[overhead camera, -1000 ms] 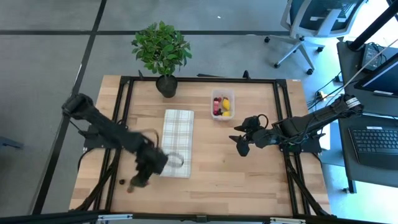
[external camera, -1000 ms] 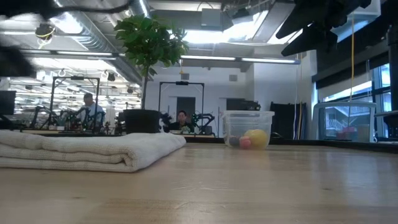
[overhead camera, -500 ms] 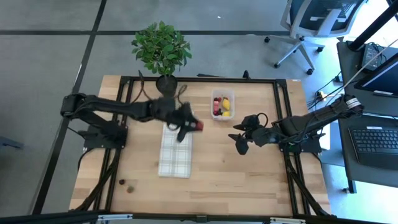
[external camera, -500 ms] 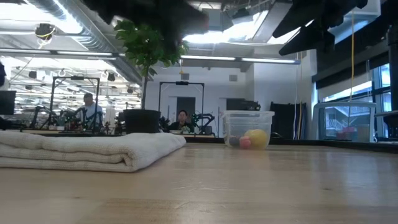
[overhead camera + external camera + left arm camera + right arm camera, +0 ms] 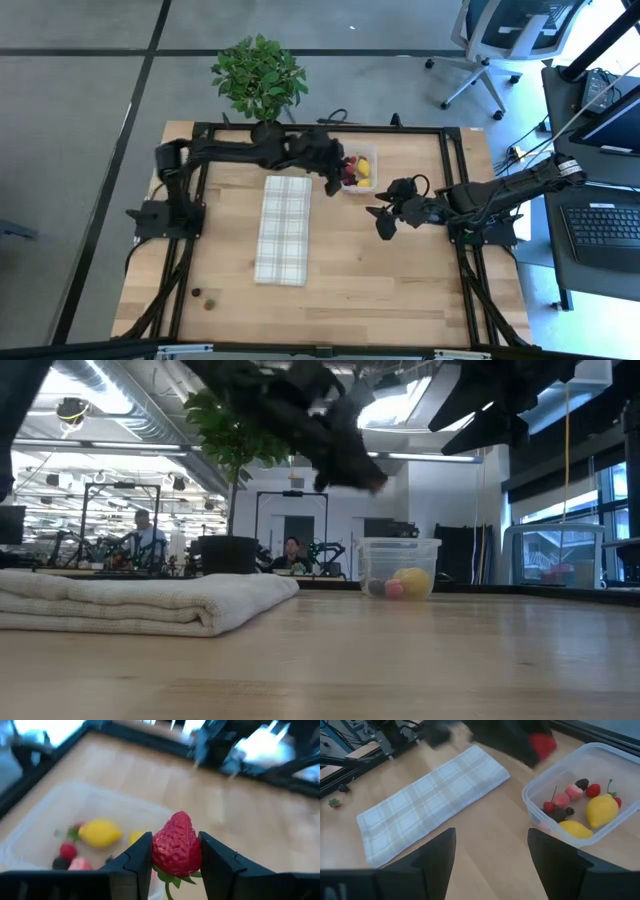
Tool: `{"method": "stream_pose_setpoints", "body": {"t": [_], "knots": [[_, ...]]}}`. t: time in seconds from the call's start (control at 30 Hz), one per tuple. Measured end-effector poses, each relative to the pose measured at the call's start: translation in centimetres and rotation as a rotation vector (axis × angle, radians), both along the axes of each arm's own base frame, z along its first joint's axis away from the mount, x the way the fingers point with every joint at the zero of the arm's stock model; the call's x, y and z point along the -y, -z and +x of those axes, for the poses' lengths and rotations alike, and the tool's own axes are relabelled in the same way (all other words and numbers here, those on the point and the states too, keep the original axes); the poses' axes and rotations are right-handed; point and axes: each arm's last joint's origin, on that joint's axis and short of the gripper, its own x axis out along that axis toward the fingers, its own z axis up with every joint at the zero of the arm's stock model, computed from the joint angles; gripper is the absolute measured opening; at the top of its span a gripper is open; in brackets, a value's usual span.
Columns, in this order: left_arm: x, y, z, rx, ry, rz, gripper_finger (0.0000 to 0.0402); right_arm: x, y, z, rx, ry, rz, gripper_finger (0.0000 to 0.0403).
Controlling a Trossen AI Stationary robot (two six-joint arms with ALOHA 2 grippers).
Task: Pick and placing Produce into tupperware
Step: Put the right strawberry into the transparent bin, then put the strawberry into the transparent bin
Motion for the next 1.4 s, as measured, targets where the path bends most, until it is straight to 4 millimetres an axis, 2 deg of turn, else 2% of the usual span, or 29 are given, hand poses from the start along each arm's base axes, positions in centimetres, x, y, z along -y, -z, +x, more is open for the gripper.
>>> {"method": "stream_pose_setpoints", "body": {"t": [0.17, 0.4, 0.67, 0.9, 1.1, 1.2, 1.33, 1.4], "knots": [[-1.8, 2.6, 2.3, -0.090, -0.020, -0.031, 0.0131, 0.0, 0.0, 0.0, -0.003, 0.000, -0.001, 0.0249], [-2.2, 4.9, 4.5, -0.146, -0.011, -0.051, 0.0135, 0.0, 0.1, -0.1, -0.009, 0.000, -0.002, 0.0249], [-2.8, 4.6, 4.5, -0.134, -0.028, -0.042, 0.0142, 0.0, 0.1, -0.1, -0.010, 0.000, -0.001, 0.0249], [-3.8, 4.6, 4.2, -0.135, -0.055, -0.044, 0.0172, 0.0, 0.1, -0.1, -0.010, 0.001, 0.000, 0.0249], [-3.9, 4.6, 4.1, -0.135, -0.057, -0.047, 0.0206, 0.0, 0.1, -0.1, -0.009, 0.001, 0.000, 0.0249], [-3.6, 3.6, 3.6, -0.137, -0.029, -0.050, 0.0223, 0.0, 0.1, -0.1, -0.010, 0.001, 0.000, 0.0249], [-2.4, -0.8, 1.7, -0.129, 0.073, 0.016, 0.0241, 0.0, 0.1, 0.0, -0.007, -0.009, 0.012, 0.0249], [-1.0, -3.2, -0.1, -0.185, 0.127, 0.058, 0.0250, -0.1, 0.1, 0.0, -0.010, -0.019, 0.020, 0.0249]]}}
